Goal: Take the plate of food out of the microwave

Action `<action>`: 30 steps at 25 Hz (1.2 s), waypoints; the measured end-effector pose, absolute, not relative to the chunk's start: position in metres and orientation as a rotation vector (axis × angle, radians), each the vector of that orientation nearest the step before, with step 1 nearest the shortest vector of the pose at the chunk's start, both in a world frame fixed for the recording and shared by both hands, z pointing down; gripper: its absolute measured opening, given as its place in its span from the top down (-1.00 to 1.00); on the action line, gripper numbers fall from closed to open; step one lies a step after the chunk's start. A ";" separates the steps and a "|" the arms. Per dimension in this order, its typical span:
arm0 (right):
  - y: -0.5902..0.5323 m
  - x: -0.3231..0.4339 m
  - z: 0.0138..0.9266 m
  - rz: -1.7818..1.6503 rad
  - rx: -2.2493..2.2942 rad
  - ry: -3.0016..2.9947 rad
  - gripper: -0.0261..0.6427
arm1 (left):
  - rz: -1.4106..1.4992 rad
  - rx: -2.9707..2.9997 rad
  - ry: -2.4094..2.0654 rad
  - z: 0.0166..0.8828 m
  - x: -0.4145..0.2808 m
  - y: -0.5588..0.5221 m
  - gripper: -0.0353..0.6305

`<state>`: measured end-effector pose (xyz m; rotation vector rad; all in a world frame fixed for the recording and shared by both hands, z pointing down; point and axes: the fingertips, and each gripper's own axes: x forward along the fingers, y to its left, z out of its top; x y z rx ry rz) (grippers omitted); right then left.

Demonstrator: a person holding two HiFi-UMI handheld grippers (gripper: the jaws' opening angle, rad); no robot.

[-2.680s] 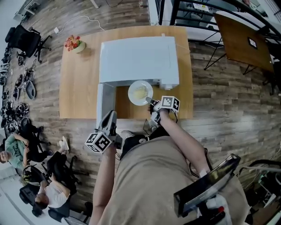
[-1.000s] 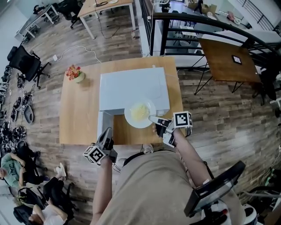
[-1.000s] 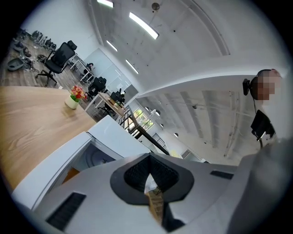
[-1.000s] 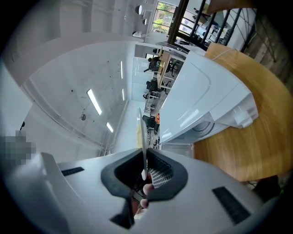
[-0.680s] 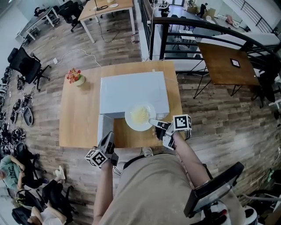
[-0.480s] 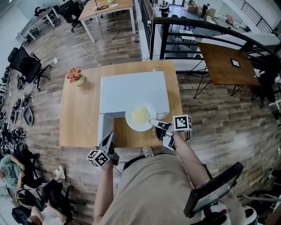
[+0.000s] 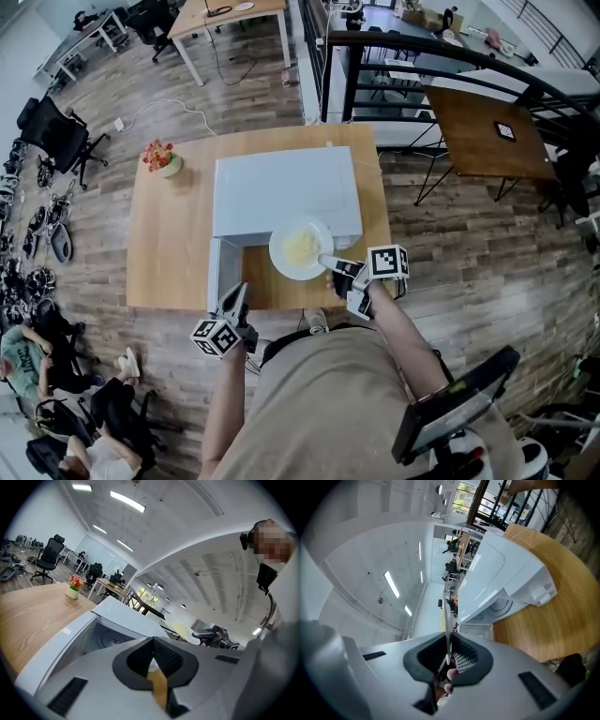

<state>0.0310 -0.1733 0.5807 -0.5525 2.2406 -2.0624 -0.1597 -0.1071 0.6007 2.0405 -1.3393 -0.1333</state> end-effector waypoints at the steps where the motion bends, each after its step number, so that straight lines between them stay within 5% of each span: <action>1: -0.173 0.031 0.582 -2.066 -0.552 2.240 0.87 | -0.130 2.039 -1.340 0.601 -0.160 -0.107 0.88; 30: -0.149 0.023 0.652 -2.212 -0.593 2.280 0.87 | -0.098 1.973 -1.345 0.624 -0.164 -0.096 0.88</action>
